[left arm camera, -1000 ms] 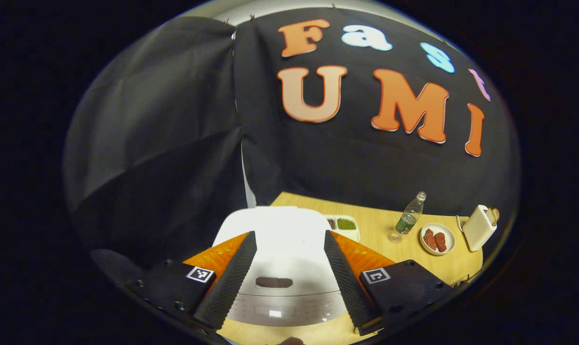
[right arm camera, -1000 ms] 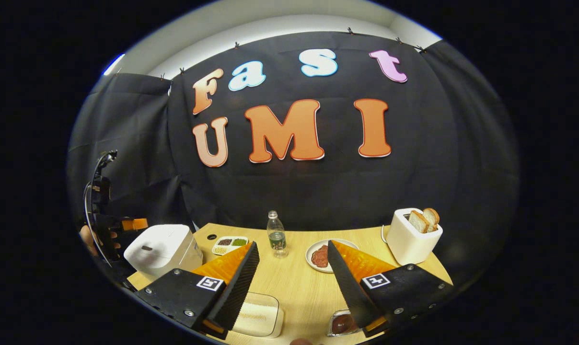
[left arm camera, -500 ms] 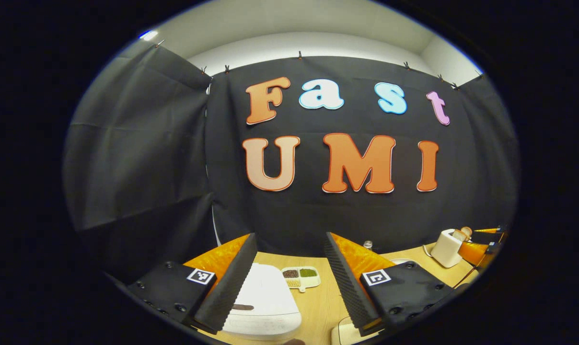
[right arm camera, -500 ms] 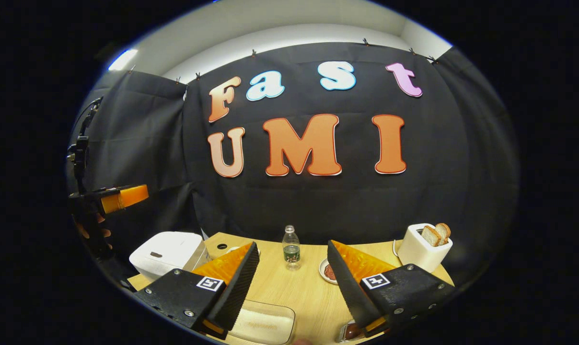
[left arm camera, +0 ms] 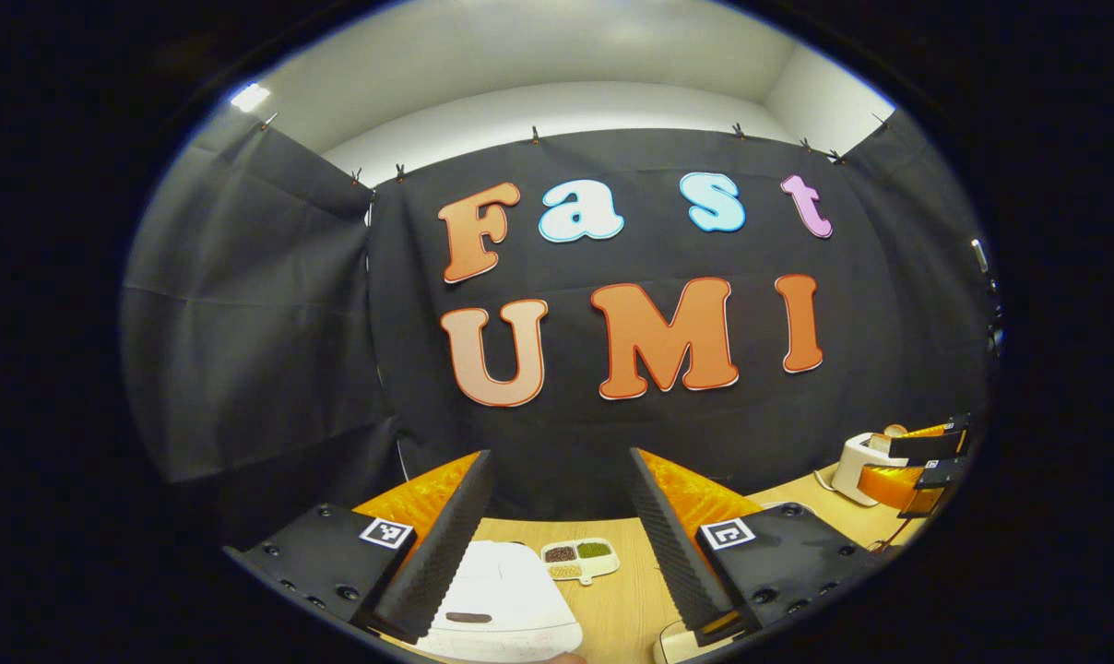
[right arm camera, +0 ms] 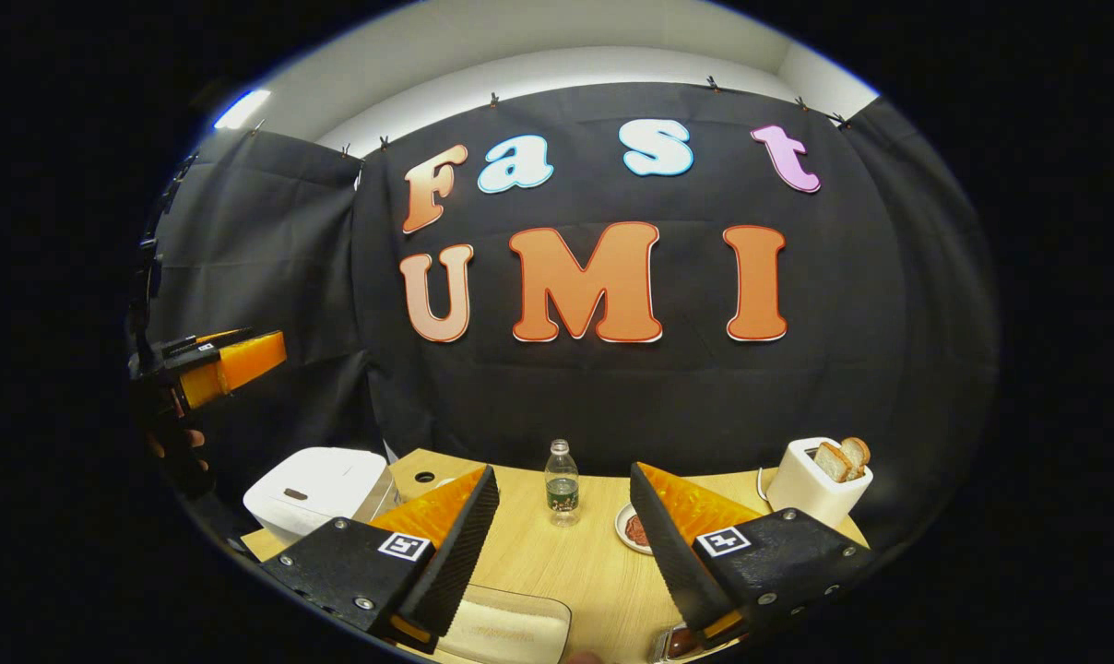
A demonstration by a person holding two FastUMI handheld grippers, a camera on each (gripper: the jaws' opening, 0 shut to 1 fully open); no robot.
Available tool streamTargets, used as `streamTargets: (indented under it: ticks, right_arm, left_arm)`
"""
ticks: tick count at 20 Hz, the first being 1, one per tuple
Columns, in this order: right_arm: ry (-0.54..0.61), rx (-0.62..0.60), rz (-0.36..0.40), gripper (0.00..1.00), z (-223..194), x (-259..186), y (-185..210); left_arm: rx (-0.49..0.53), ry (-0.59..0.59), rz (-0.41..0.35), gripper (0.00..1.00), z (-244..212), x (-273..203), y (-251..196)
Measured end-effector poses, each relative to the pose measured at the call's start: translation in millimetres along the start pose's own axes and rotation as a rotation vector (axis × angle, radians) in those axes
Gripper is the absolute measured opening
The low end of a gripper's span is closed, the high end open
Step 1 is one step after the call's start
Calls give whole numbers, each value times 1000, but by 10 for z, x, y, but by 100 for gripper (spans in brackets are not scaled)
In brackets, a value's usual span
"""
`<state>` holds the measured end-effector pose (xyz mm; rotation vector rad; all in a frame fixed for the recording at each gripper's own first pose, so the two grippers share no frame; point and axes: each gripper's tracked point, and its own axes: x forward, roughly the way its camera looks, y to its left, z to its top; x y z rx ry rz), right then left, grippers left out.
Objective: Close the left gripper, press the button to open the rice cooker; take a wooden spoon from the chopstick holder with the right hand, scoop a spoonful of rice and pour it into the rice cooker, then put the wooden spoon back into the chopstick holder.
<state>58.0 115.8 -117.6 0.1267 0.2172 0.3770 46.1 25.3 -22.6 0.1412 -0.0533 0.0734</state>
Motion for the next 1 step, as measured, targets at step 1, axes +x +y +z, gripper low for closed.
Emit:
streamTargets:
  ticks: [1]
  right_arm:
    - [-10, -12, 3, 89, 49, 23, 18]
  left_arm:
    - [-12, -3, -8, 98, 18, 11, -23]
